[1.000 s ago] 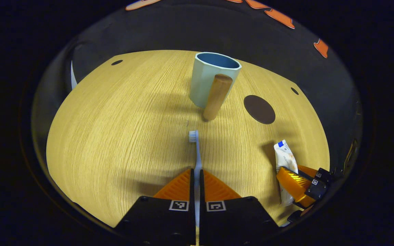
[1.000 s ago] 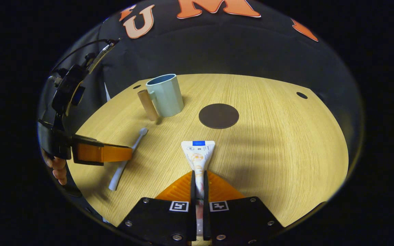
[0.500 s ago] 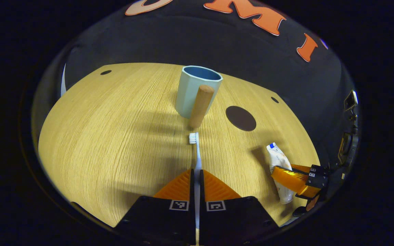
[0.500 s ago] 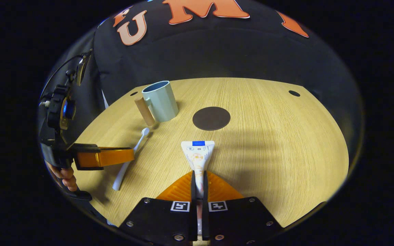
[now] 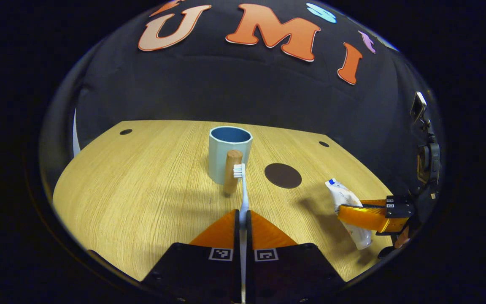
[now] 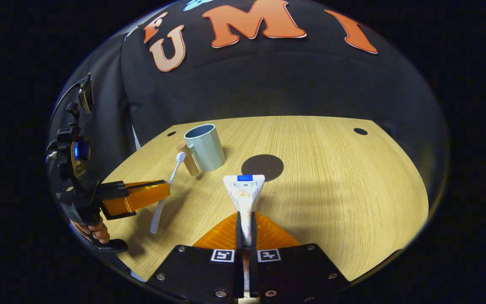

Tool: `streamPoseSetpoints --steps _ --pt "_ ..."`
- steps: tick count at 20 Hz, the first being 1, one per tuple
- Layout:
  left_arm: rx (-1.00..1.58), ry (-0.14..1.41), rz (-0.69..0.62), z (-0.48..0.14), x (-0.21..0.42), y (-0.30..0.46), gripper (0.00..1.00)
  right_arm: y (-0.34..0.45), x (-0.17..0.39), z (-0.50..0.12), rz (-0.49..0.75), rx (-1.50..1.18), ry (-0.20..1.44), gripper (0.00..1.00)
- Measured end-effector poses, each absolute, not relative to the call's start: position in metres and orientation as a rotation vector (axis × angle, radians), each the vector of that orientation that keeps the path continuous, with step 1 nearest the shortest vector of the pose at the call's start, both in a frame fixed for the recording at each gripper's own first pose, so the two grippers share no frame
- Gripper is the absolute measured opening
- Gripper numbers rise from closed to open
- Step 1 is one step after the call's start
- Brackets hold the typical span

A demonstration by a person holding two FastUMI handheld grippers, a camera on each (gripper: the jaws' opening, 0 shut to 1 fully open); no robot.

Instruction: Put the toothbrush and toothpaste on the desktop into the cup, then pick up the cup and place it on the coaster on the desktop.

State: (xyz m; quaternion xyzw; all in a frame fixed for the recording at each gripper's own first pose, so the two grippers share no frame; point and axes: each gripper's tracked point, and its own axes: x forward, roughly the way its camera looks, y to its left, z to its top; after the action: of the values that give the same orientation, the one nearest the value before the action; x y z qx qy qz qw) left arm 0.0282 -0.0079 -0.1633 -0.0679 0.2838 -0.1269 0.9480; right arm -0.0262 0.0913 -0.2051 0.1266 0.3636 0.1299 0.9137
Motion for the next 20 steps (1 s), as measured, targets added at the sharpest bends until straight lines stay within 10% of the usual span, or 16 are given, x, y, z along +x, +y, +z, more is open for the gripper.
streamPoseSetpoints --steps 20 --pt "-0.095 0.031 -0.155 -0.043 0.151 0.018 0.04 0.060 0.055 -0.116 0.208 0.393 0.502 0.05"
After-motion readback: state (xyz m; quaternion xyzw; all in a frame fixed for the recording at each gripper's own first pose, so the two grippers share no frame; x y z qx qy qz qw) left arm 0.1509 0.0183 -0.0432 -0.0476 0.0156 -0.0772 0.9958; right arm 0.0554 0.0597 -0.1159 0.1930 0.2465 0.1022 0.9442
